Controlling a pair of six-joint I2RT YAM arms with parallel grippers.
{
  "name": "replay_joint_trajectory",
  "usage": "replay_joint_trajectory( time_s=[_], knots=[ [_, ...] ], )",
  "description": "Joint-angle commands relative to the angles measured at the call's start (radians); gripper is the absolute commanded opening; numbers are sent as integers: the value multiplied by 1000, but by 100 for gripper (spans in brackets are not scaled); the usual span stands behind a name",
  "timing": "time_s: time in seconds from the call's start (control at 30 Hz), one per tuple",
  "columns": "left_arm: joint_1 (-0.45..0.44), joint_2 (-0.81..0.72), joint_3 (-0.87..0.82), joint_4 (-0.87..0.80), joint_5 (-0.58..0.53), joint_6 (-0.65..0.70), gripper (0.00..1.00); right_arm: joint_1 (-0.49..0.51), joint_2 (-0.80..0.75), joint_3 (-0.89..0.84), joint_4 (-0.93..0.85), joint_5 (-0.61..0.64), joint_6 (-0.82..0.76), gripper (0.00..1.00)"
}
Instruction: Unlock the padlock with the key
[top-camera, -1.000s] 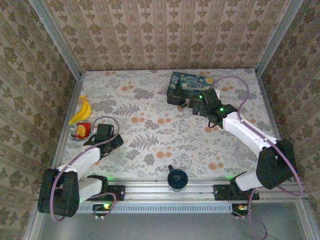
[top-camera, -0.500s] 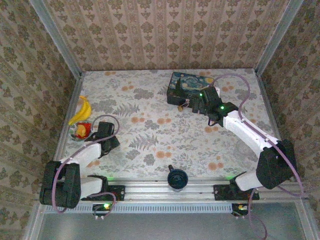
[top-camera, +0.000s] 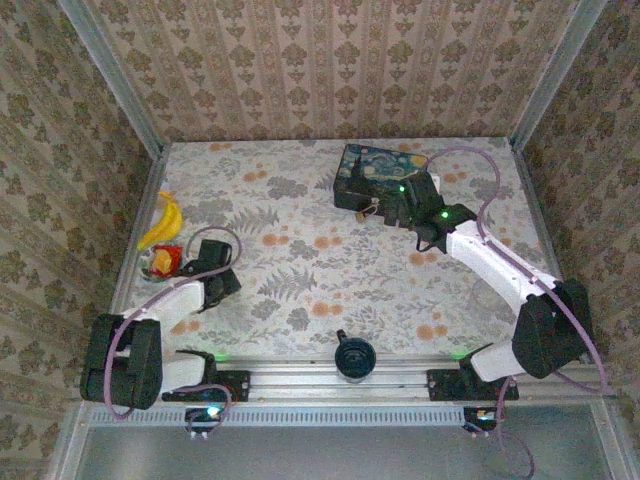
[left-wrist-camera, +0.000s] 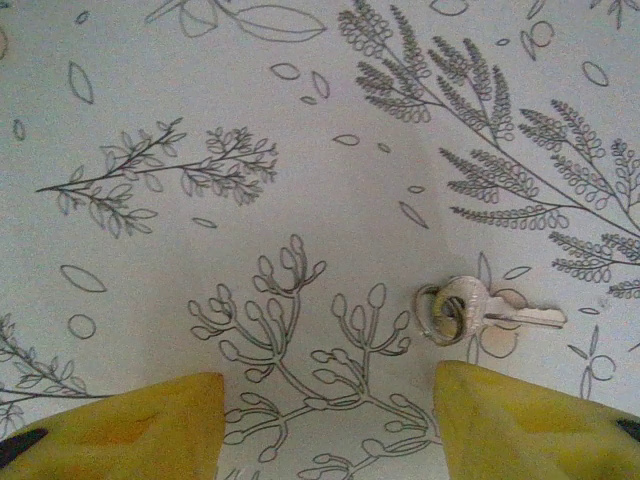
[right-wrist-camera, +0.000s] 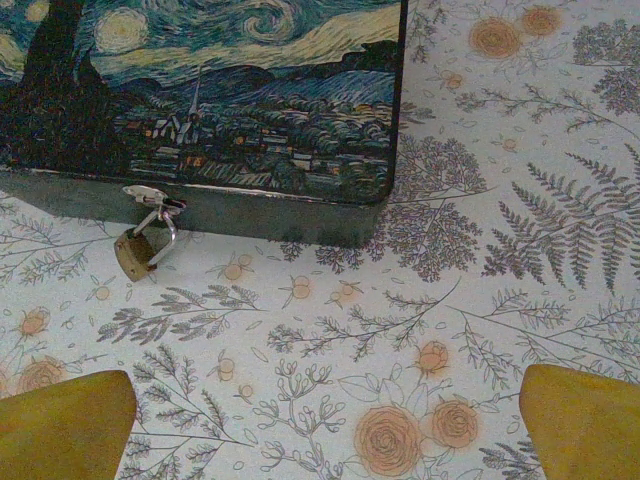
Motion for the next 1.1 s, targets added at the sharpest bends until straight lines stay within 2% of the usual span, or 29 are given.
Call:
replay_joint_trajectory(
  time_s=[0.0,0.3,0.7,0.9,1.07],
  knots=[
    [-39,64,30,203,179,0,58,9,3,14,-9,-5,15,100],
    [-35,137,74,230,165,3,55,8,1,9,-8,-10,8,100],
    [-34,223,108,270,185,16,44,10,2,11,-8,-11,15,100],
    [-34,252,120,289,208,26,45,10,5,10,-6,-16,21,100],
    [-31,243,125,290,214,28,49,11,0,6,-6,-18,25,100]
  ],
)
